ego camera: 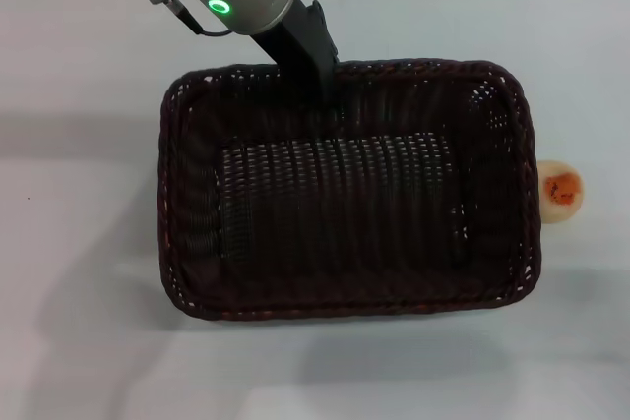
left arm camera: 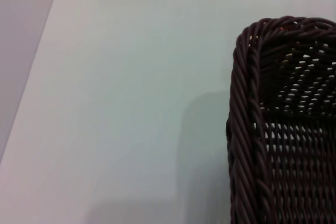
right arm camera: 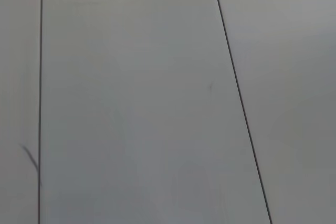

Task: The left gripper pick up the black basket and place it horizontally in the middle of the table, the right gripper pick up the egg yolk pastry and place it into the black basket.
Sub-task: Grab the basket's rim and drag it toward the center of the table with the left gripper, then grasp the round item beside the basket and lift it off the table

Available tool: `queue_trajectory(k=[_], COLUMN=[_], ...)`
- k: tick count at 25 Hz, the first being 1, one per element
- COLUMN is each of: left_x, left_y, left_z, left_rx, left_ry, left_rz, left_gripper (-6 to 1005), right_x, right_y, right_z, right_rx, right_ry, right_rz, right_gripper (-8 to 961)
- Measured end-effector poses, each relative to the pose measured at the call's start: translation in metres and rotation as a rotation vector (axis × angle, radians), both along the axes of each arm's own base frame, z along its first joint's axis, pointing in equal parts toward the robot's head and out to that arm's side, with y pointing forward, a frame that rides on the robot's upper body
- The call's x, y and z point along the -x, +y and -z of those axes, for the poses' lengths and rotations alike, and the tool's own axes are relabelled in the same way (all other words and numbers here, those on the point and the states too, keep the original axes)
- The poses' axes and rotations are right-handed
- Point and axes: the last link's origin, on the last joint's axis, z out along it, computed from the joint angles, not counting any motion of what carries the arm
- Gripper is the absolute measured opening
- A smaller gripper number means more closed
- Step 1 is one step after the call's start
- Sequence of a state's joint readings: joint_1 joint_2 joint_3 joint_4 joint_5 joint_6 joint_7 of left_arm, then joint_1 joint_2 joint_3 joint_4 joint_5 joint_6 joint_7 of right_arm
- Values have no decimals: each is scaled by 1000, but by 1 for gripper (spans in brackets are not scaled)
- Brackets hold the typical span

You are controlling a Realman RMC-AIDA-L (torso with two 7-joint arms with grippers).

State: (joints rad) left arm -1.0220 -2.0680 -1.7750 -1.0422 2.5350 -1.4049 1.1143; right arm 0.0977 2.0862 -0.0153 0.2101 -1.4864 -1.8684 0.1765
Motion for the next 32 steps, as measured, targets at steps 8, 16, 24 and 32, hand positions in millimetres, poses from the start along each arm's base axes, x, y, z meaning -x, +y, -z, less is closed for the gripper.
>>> queue_trajectory(k=[8, 16, 24, 32], left_x=[-5, -12, -23, -13], left_y=[-6, -6, 8, 27], left_z=[22, 23, 12, -43], left_rx=[38, 48, -113, -579], left_ry=[36, 10, -99, -405], left_rz=[85, 132, 190, 235], left_gripper=[173, 451, 592, 585], right_x=[1, 0, -1, -8], right_y=[0, -1, -1, 2], right_z=[1, 0, 1, 5], right_rx=[7, 7, 11, 44], right_ry=[-1, -2, -4, -7], right_rz=[-8, -4, 1, 49], right_gripper=[710, 702, 693, 685])
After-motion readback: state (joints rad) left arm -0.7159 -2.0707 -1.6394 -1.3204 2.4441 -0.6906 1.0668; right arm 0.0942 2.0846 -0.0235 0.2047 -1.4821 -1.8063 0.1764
